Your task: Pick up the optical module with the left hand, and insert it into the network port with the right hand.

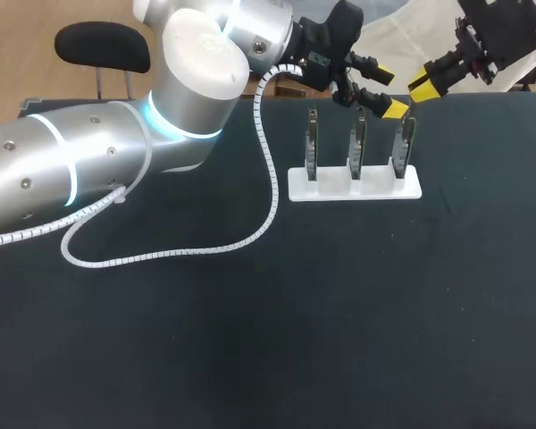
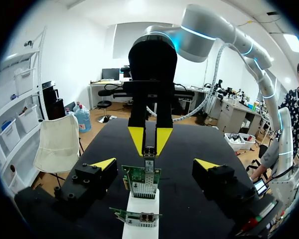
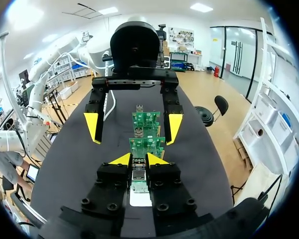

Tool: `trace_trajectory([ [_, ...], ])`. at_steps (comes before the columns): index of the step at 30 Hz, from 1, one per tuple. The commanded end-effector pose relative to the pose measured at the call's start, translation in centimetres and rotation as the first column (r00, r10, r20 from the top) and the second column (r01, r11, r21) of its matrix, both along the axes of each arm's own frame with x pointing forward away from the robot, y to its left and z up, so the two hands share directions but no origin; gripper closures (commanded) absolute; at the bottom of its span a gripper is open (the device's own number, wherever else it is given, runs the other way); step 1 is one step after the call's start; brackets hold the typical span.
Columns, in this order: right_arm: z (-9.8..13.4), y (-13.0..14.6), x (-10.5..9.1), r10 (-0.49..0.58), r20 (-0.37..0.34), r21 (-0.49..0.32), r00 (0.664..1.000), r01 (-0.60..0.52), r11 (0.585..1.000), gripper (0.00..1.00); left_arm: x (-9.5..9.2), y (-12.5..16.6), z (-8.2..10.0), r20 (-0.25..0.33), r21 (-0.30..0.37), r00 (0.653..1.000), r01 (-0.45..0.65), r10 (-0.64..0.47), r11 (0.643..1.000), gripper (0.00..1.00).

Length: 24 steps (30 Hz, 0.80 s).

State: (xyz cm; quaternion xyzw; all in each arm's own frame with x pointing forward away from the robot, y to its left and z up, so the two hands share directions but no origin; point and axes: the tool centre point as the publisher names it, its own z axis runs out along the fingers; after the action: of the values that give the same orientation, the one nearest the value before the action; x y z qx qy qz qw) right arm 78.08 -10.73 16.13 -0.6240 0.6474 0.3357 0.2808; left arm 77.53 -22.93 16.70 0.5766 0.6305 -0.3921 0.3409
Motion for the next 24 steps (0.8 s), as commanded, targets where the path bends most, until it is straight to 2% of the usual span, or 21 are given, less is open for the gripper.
trace_trajectory([
  [1, -0.2, -0.1, 0.1, 0.0, -0.003, -0.002, 1.0, 0.0, 1.0, 1.0, 0.3, -0.1, 0.0, -0.001, 0.002, 1.0, 0.005, -0.005, 1.0, 0.0],
  [3, -0.3, -0.1, 0.0, -0.009, -0.001, -0.001, 1.0, 0.009, 1.0, 1.0, 0.3, -0.1, 0.0, -0.001, 0.002, 1.0, 0.005, -0.005, 1.0, 0.0],
  [4, -0.3, -0.2, 0.0, -0.007, -0.002, -0.002, 1.0, 0.007, 1.0, 0.95, 0.3, -0.1, 0.0, -0.001, 0.002, 1.0, 0.005, -0.005, 1.0, 0.0],
  [5, -0.3, -0.2, 0.0, -0.006, -0.003, -0.003, 1.0, 0.006, 1.0, 0.53, 0.3, -0.1, 0.0, -0.001, 0.002, 1.0, 0.005, -0.005, 1.0, 0.0],
  [6, -0.3, -0.2, 0.0, -0.005, -0.005, -0.004, 1.0, 0.005, 1.0, 0.0, 0.3, -0.1, 0.0, -0.001, 0.002, 1.0, 0.005, -0.005, 1.0, 0.0],
  [17, 0.2, -0.4, 0.0, -0.02, 0.001, 0.004, 1.0, 0.02, 1.0, 0.0, 0.3, -0.1, 0.0, -0.001, 0.002, 1.0, 0.005, -0.005, 1.0, 0.0],
  [24, 0.9, -1.6, 0.0, -0.038, -0.011, 0.029, 0.999, 0.038, 0.999, 0.0, 0.3, -0.1, 0.0, -0.001, 0.002, 1.0, 0.005, -0.005, 1.0, 0.0],
])
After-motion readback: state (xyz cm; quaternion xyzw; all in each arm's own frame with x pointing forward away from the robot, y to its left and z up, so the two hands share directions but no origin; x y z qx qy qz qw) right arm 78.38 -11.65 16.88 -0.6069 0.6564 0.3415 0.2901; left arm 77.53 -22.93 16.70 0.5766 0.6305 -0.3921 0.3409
